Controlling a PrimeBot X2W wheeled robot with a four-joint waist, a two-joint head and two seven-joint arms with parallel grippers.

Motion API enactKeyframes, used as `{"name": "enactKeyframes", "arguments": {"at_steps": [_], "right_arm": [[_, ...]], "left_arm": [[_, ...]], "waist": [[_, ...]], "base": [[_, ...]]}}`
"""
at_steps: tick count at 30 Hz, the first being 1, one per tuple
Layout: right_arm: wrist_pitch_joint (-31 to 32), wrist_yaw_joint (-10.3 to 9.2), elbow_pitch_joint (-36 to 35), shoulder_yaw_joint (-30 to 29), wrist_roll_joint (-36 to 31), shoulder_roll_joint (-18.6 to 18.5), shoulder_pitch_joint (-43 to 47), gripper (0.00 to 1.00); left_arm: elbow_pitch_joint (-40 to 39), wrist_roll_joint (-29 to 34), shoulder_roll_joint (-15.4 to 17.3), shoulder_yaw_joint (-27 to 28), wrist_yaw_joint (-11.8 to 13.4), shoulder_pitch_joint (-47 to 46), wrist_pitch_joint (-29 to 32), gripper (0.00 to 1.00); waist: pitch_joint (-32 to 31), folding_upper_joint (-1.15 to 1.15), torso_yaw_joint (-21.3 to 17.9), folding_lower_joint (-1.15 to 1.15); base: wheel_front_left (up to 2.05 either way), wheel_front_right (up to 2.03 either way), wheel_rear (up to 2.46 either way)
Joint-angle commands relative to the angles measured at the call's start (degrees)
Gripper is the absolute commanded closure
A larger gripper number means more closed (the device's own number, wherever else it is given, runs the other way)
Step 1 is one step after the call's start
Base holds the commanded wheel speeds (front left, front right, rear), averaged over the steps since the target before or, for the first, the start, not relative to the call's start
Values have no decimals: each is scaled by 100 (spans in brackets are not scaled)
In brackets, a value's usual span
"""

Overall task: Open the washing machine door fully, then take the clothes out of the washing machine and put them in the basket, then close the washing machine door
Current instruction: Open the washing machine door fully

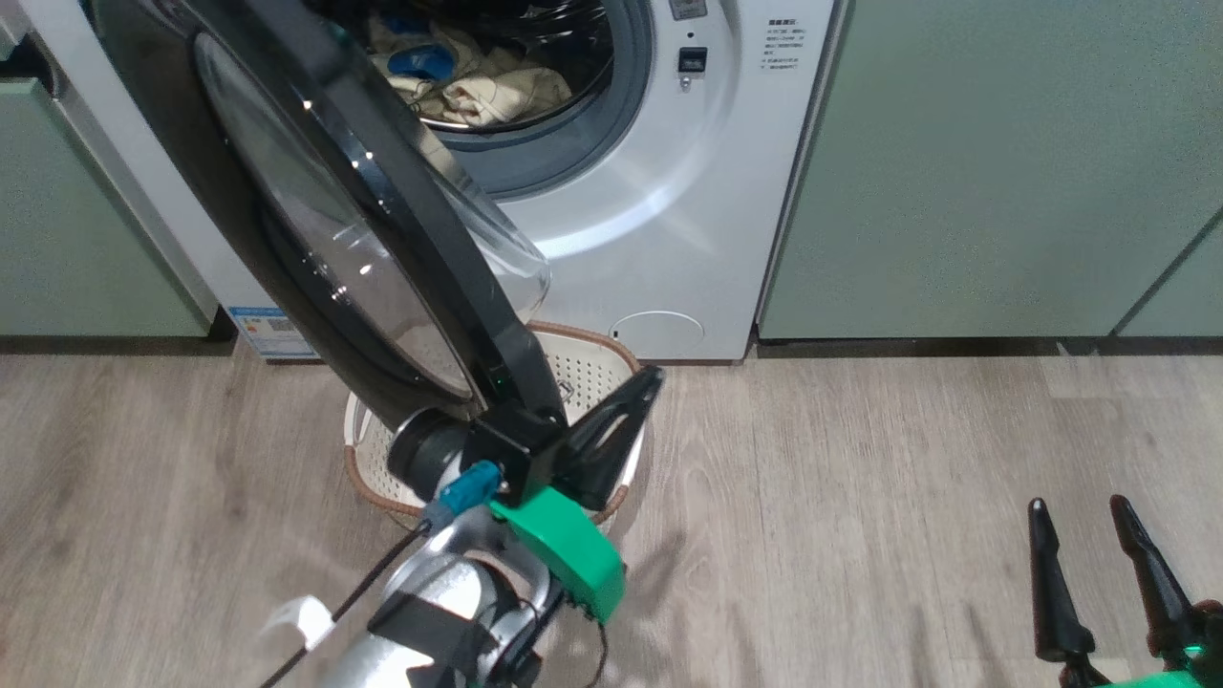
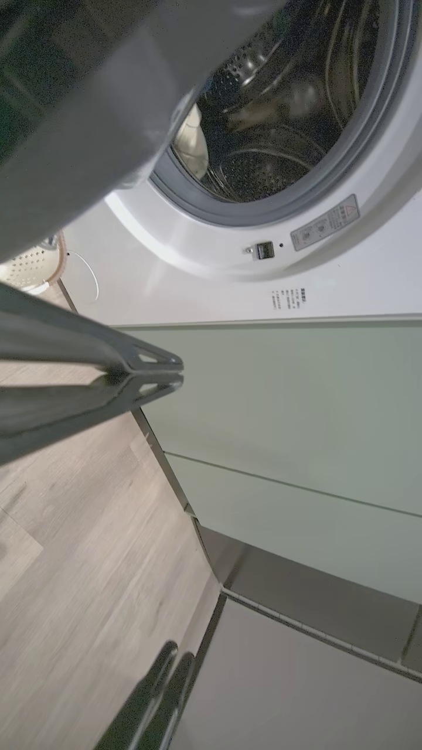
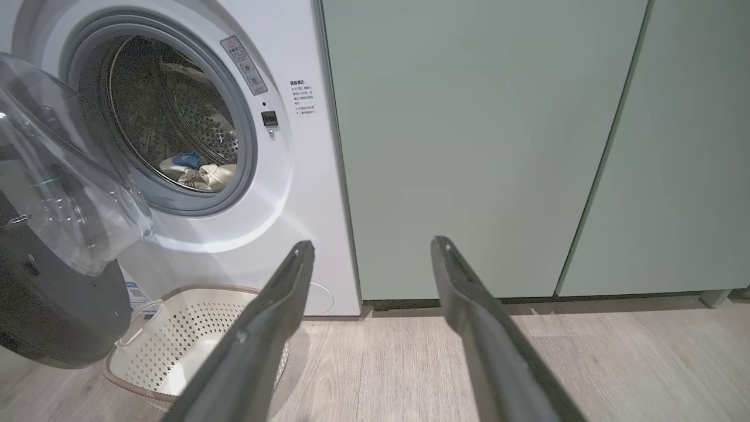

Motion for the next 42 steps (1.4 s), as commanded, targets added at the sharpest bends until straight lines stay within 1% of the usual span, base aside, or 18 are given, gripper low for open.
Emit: {"name": "enactKeyframes", "arguments": {"at_steps": [1,7,14,27,34,42], "right_arm": [[-55,22,-203,106,-31,-35,-183,0],[-55,22,-195,98,-51,-17,-198,0],[-55,22,-198,83,-61,-18,-177,0],[-55,22,-193,100,-43,-35,-131,0],[-55,22,-201,105,-21,-55,-116,0],[-55,22,-214,66,-15,-65,-119,0]], "left_arm": [[-89,49,75,307,96,-248,-1,100],[185,44,171,539,286,-291,-60,100],[259,-10,251,628,320,-270,-118,100],[23,-98,304,705,508,58,-125,100],[-133,-126,325,732,617,274,-144,100],[-348,-122,342,712,706,419,-184,100]], "waist": [[13,0,-16,0],[28,0,-31,0],[21,0,-8,0],[-28,0,89,0],[-30,0,228,0],[9,0,564,0]], "base": [[0,0,0],[0,0,0],[0,0,0],[0,0,0],[0,0,0],[0,0,0]]}}
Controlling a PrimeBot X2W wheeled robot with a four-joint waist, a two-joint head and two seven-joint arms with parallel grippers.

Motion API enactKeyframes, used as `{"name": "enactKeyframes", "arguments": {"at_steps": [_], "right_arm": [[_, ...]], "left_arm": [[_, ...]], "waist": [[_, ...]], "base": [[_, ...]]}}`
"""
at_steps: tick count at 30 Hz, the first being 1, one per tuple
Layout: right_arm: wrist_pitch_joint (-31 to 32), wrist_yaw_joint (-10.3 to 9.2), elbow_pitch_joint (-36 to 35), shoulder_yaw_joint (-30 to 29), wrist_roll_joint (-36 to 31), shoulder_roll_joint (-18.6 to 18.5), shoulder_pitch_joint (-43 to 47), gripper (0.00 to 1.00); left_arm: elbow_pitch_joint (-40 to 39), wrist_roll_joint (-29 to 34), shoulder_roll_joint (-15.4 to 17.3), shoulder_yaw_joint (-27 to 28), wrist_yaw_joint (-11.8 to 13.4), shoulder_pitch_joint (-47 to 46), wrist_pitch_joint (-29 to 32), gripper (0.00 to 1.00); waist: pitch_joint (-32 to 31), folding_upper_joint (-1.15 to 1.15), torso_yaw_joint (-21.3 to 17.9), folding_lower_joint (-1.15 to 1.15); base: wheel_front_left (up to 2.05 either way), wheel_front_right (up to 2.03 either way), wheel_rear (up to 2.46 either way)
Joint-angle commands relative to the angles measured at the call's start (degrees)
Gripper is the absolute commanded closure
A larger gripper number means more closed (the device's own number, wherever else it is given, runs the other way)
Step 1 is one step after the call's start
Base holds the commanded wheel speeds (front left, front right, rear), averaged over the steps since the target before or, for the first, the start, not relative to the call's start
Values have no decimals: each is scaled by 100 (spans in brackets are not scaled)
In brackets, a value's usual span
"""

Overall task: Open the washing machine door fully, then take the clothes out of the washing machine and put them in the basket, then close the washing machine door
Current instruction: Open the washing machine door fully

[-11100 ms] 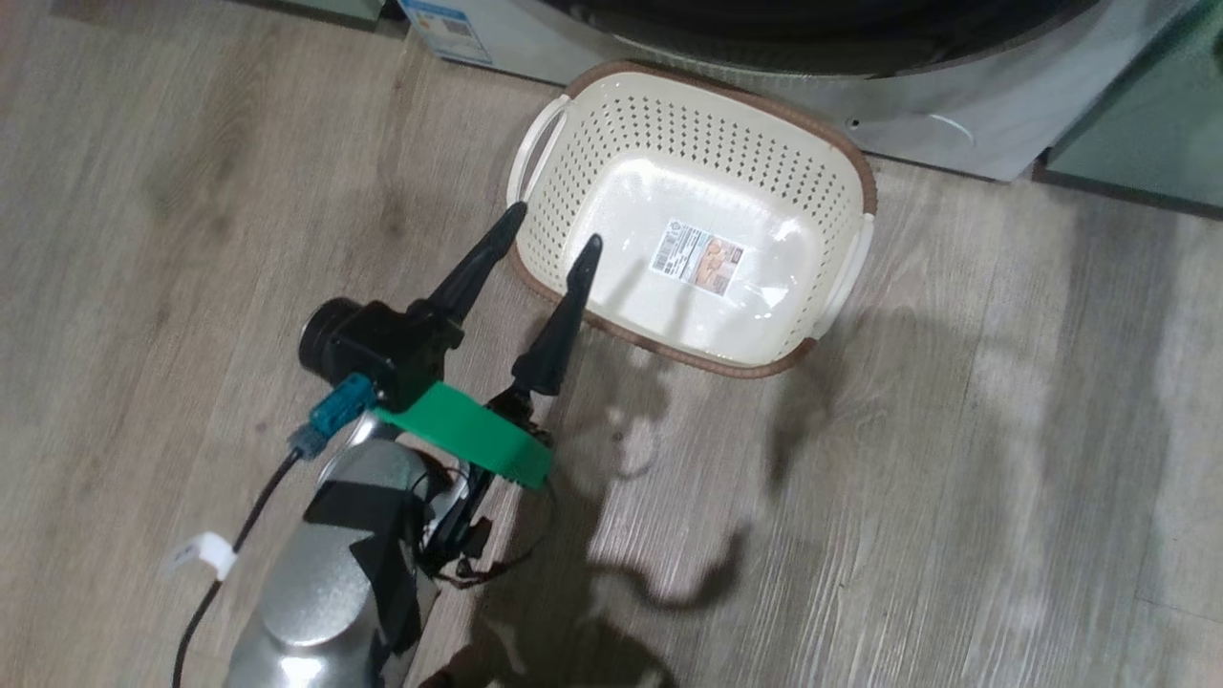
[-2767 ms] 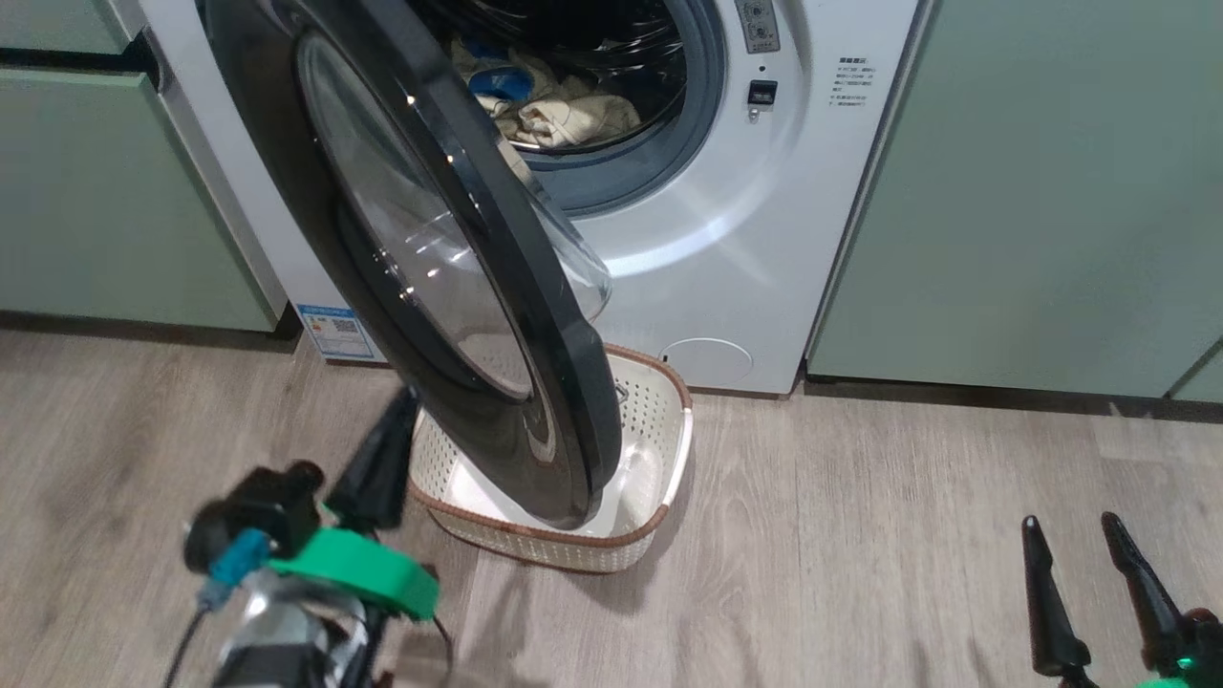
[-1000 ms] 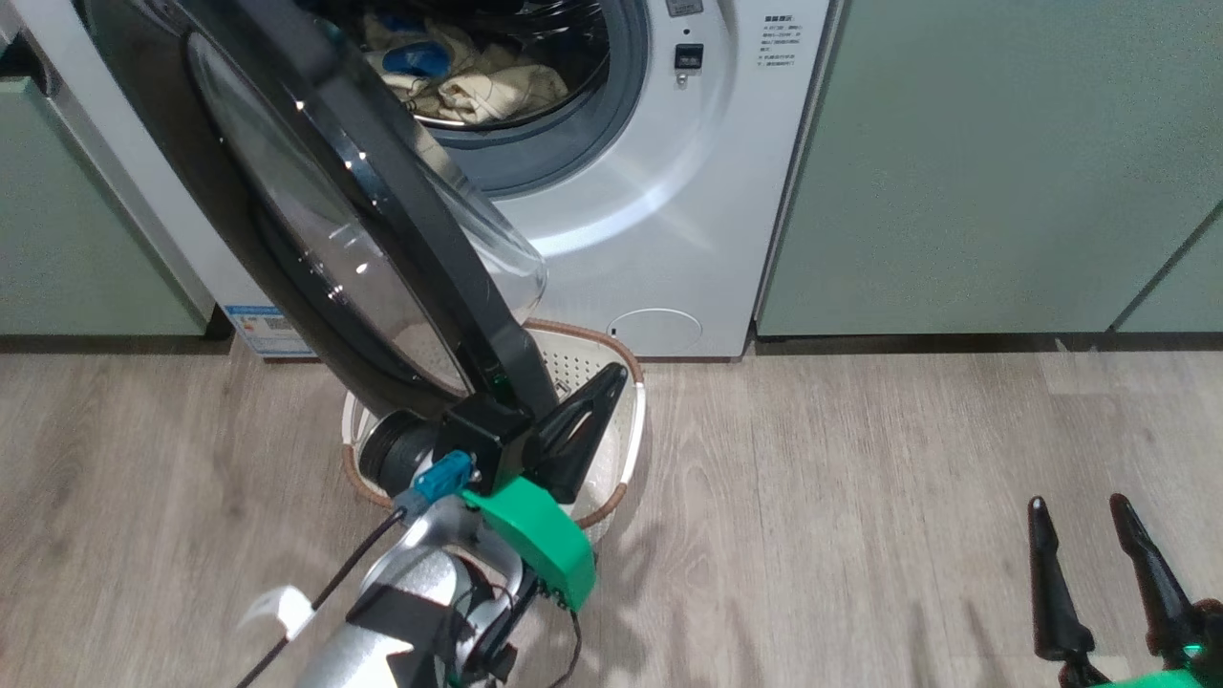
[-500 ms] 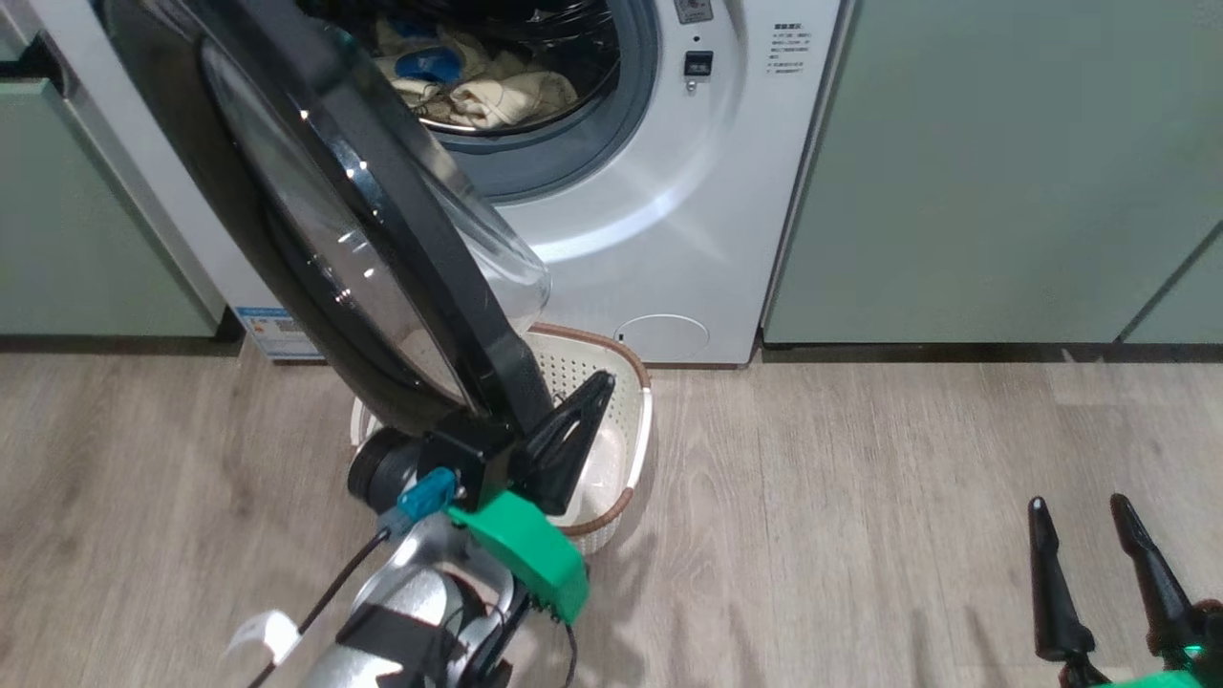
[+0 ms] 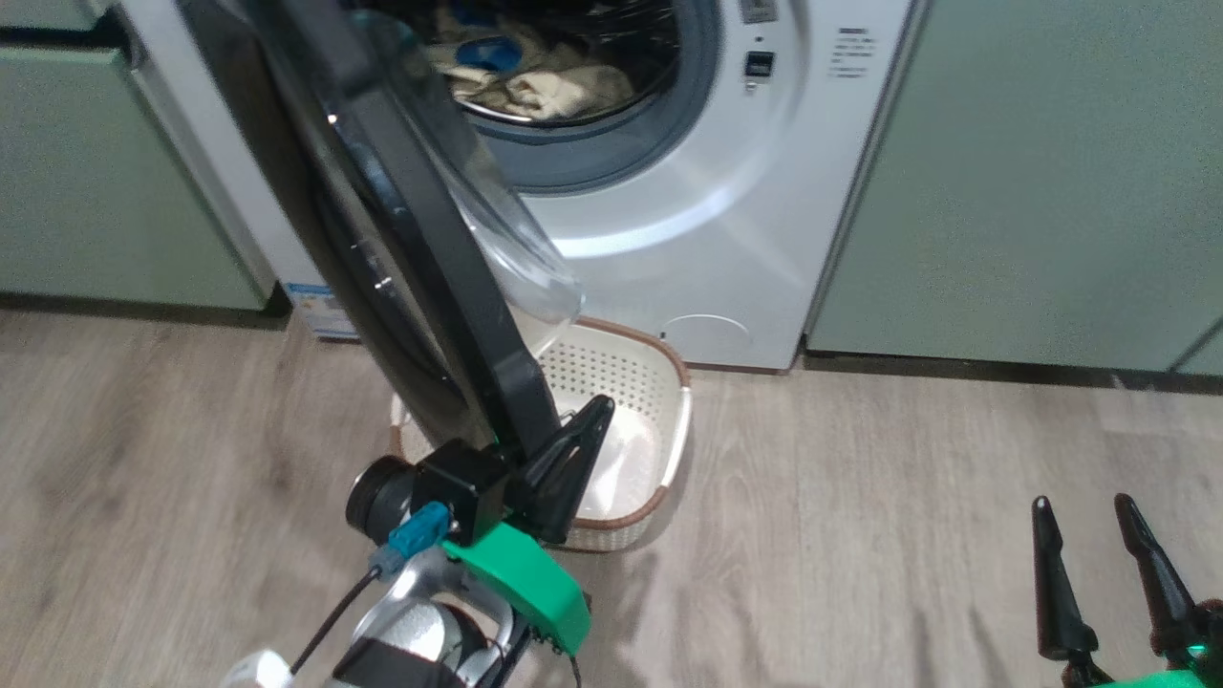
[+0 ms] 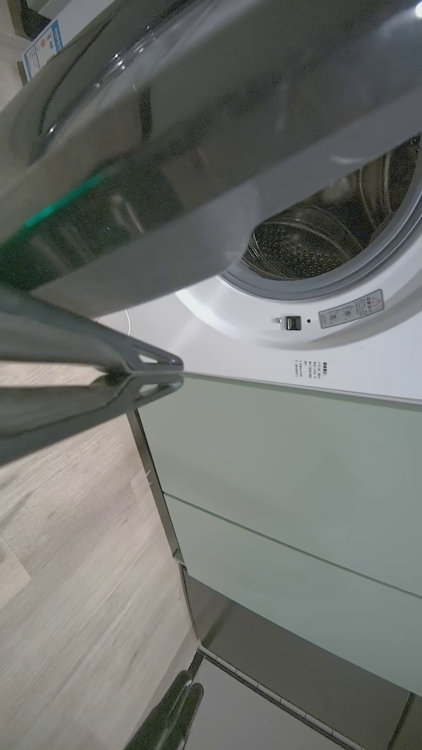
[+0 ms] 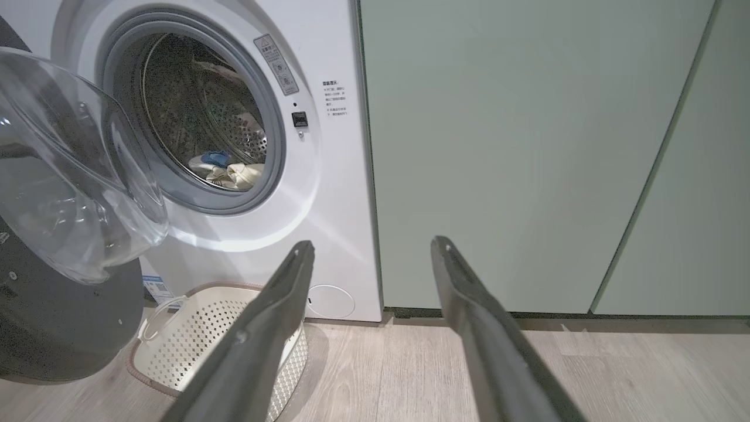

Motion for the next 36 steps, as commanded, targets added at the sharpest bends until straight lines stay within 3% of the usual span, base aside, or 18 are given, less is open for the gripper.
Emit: {"name": "enactKeyframes", "arguments": {"at_steps": [1,24,36], "right_arm": [[-55,22,-206,101,0,-89,-123,0],[-55,22,-200,14,-12,-112,-143,0],[-55,22,-211,-51,-9,-132,-124,0]], "left_arm": [[-187,-16,174,359,143,-158,-39,100],[-327,38,175,259,333,-18,-312,100],[-363,-35,370,725,633,193,-522,100]], "waist": [[19,0,157,0],[47,0,1542,0],[53,0,2115,0]], "base": [[0,0,0],[0,0,0],[0,0,0]]}}
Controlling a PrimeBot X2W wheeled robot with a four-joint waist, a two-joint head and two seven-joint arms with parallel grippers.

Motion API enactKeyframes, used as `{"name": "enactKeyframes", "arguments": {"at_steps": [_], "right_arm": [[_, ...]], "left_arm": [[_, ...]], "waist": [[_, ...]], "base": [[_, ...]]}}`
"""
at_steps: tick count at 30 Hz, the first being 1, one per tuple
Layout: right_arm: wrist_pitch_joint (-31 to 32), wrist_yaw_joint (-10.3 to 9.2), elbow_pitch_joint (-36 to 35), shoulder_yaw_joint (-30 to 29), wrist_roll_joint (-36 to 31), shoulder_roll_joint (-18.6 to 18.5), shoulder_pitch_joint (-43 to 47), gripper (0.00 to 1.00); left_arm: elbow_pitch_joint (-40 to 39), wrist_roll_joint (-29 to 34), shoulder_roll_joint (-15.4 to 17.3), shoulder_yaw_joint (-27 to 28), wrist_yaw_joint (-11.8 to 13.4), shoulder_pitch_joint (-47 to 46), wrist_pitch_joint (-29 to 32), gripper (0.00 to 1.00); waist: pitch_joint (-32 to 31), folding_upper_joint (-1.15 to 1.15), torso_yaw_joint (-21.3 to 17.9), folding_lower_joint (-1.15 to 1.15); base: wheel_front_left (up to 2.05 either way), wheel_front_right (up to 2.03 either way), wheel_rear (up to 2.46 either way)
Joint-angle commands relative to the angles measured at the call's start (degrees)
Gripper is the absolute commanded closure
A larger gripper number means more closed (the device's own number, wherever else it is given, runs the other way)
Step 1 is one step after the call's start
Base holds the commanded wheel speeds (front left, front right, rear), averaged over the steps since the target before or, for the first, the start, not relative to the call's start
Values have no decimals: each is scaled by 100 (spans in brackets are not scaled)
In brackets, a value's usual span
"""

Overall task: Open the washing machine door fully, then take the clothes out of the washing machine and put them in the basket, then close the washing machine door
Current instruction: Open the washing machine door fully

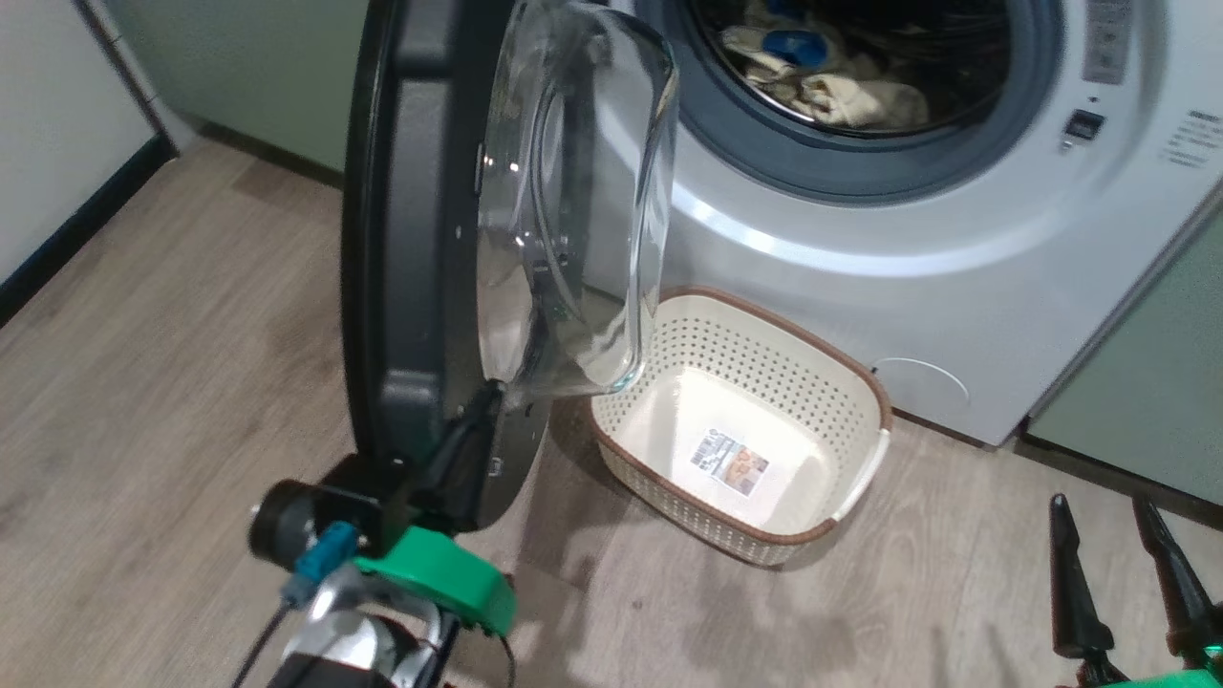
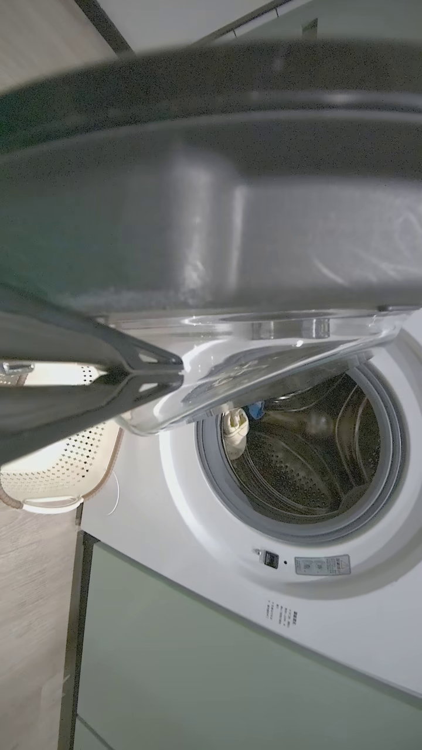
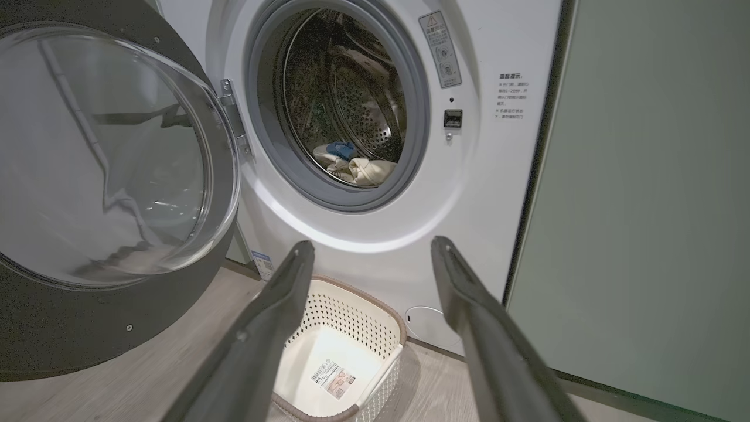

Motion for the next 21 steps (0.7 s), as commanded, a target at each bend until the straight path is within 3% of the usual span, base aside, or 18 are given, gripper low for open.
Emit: {"name": "enactKeyframes", "arguments": {"at_steps": [1,12,21], "right_arm": [[-55,22,-200,95,-9,-126,-121,0],[-55,22,-209,92,1,-163,-88,0],[-55,22,-224,79,24,-227,-73,0]], "left_arm": [[-192,-44,118,322,60,-146,-60,100],[-42,-217,438,986,296,-91,-248,100],[244,-341,681,1346,298,-275,-424,100]], "waist": [[3,0,83,0],[-36,0,286,0],[35,0,254,0]], "base": [[0,0,0],[0,0,0],[0,0,0]]}}
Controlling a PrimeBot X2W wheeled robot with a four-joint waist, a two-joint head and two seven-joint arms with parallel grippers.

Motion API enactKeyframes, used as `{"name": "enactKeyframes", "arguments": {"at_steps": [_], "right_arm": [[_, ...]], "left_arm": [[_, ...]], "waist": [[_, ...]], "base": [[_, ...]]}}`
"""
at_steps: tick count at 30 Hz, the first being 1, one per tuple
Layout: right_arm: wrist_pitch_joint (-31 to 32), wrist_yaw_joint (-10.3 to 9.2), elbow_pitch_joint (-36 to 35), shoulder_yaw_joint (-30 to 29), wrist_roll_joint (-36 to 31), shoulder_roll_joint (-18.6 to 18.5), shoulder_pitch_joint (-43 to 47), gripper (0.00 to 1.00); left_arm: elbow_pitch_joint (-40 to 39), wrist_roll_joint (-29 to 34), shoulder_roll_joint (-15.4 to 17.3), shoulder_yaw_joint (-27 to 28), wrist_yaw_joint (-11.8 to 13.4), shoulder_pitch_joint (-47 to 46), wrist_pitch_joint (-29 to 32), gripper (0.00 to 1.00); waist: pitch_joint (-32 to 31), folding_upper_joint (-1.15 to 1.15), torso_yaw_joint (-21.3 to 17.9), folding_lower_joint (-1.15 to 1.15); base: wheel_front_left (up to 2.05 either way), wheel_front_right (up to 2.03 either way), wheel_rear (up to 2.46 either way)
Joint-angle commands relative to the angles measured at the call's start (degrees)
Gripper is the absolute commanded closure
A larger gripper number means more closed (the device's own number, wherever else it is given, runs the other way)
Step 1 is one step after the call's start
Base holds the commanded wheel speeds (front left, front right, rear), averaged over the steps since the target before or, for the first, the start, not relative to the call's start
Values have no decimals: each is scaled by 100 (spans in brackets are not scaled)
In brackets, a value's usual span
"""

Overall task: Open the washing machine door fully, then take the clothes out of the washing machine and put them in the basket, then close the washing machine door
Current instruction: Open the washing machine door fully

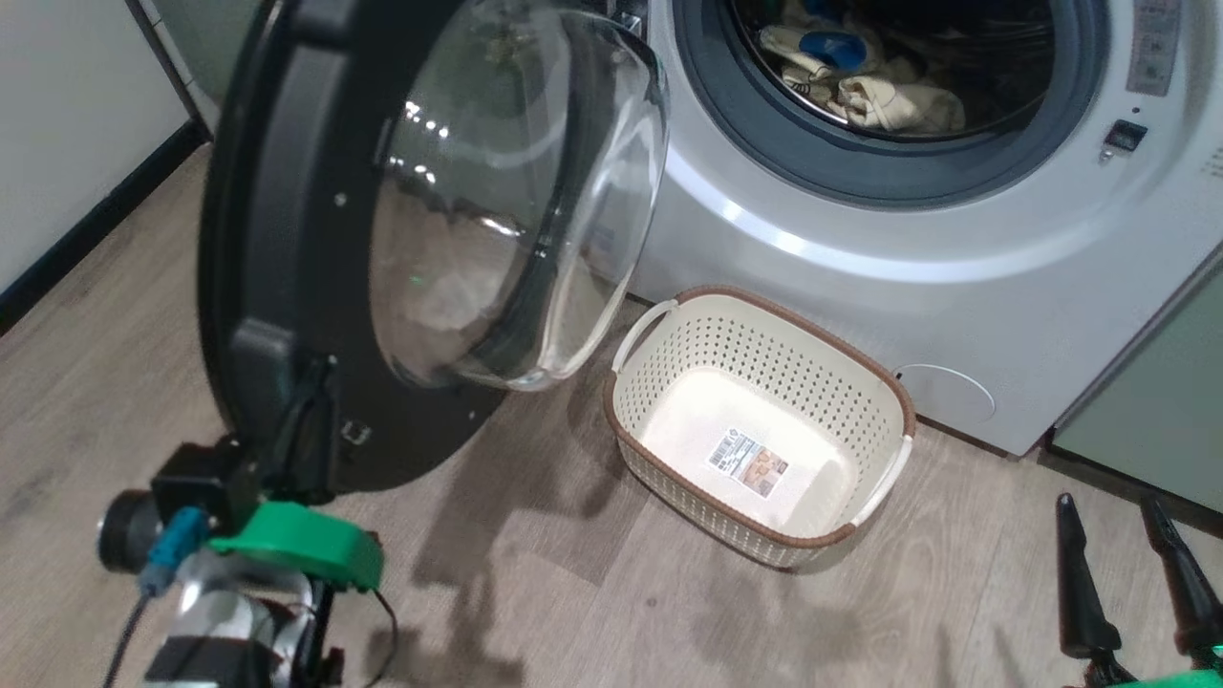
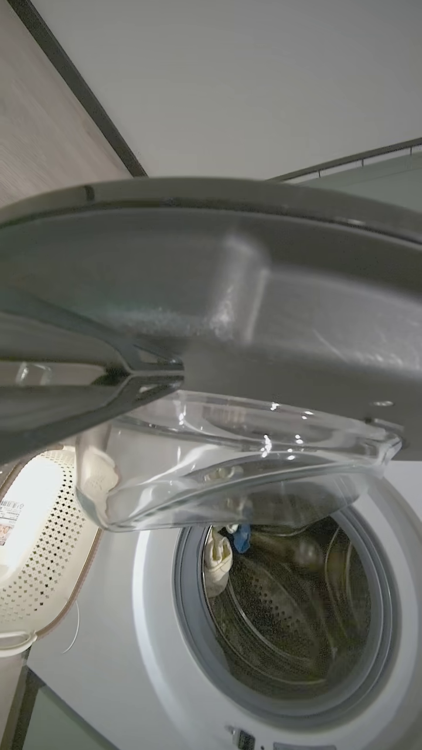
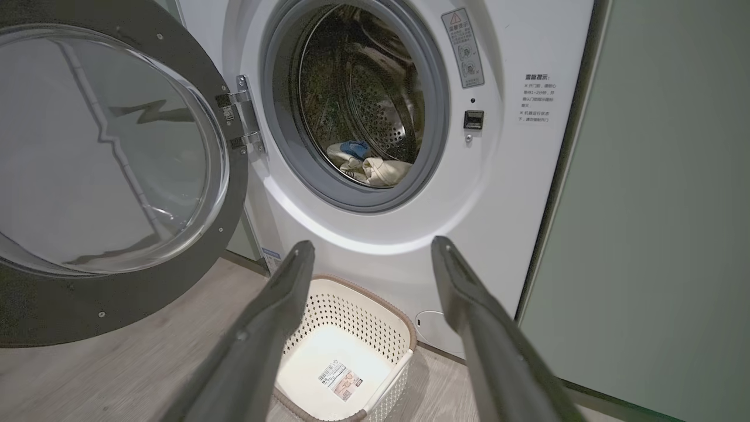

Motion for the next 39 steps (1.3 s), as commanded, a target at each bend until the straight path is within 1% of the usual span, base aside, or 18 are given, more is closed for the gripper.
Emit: {"name": "enactKeyframes", "arguments": {"at_steps": [1,11,20,32,39], "right_arm": [[-56,22,-202,84,23,-178,-77,0],[-56,22,-255,43,27,-359,-121,0],[-56,22,-318,6,15,-546,-251,0],[-56,22,-298,82,18,-711,-501,0],[-56,22,-254,182,31,-766,-655,0]], "left_arm": [[-80,-85,220,349,25,-378,-86,100],[664,-291,409,676,-95,-811,-311,100],[1674,-465,526,977,-416,-1570,-440,100],[2653,-260,629,1389,-700,-2504,-449,100],[3020,-169,674,1710,-752,-2851,-449,100]], "waist": [[27,0,-7,0],[308,0,-20,0],[707,0,38,0],[1054,0,86,0],[1160,0,40,0]], "base": [[0,0,0],[0,0,0],[0,0,0],[0,0,0],[0,0,0]]}}
